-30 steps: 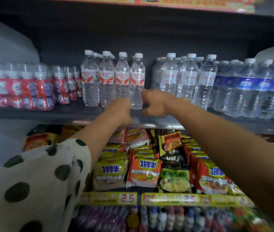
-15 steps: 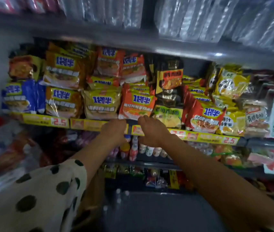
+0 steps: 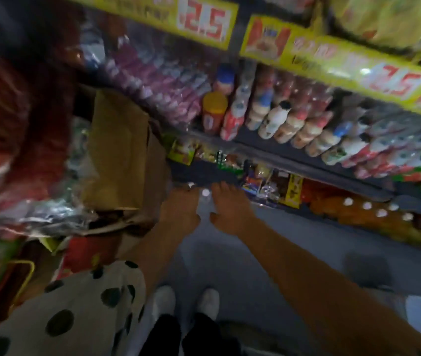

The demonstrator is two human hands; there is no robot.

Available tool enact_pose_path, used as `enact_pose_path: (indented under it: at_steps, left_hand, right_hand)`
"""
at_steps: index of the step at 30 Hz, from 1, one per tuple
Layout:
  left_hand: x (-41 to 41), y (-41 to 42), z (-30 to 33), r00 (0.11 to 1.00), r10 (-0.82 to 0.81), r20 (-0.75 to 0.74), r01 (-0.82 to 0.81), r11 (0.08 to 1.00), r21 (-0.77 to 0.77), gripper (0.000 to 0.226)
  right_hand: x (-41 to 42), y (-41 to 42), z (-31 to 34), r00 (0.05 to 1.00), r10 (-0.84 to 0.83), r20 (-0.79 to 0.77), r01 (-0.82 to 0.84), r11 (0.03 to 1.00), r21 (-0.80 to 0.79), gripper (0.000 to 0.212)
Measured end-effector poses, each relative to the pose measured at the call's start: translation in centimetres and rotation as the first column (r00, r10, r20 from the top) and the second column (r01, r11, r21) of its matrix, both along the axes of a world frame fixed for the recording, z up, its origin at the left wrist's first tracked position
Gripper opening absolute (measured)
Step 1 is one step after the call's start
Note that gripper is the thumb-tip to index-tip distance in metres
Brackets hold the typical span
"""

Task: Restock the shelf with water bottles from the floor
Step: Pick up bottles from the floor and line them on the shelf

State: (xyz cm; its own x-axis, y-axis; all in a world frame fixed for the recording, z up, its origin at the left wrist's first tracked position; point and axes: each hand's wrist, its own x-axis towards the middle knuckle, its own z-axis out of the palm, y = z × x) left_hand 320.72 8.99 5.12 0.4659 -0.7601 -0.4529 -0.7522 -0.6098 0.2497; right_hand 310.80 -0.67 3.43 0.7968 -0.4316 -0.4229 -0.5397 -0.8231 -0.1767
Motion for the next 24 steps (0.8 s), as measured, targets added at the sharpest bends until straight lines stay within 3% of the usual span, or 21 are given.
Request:
enact_pose_path:
  at_steps: [4, 13, 20, 24]
  left_hand:
    - [0.1, 2.1, -9.9, 0.999, 0.038, -0.03, -0.035, 0.995, 0.094, 0.047]
    - [-1.4, 8.2, -28.6, 0.99, 0.14, -0.036, -0.127, 0.961, 0.247, 0.034]
    - [-1.1, 9.6, -36.5, 0.975, 0.212, -0.062, -0.199, 0.964, 0.176, 0.035]
    - [0.3, 9.9, -38.8, 0.975, 0.217, -0.043, -0.207, 0.963, 0.17, 0.038]
  right_hand:
    - [1.0, 1.6, -10.0, 0.997, 0.071, -0.029, -0.07, 0.997, 0.025, 0.068]
    - [2.6, 5.9, -29.7, 0.982, 0.185, -0.047, -0.184, 0.982, 0.038, 0.052]
    - [8.4, 6.4, -38.7, 0.979, 0.191, 0.071, -0.194, 0.98, 0.039, 0.066]
    - [12.2, 5.7, -42.2, 0.975, 0.216, 0.049, -0.218, 0.975, 0.035, 0.074]
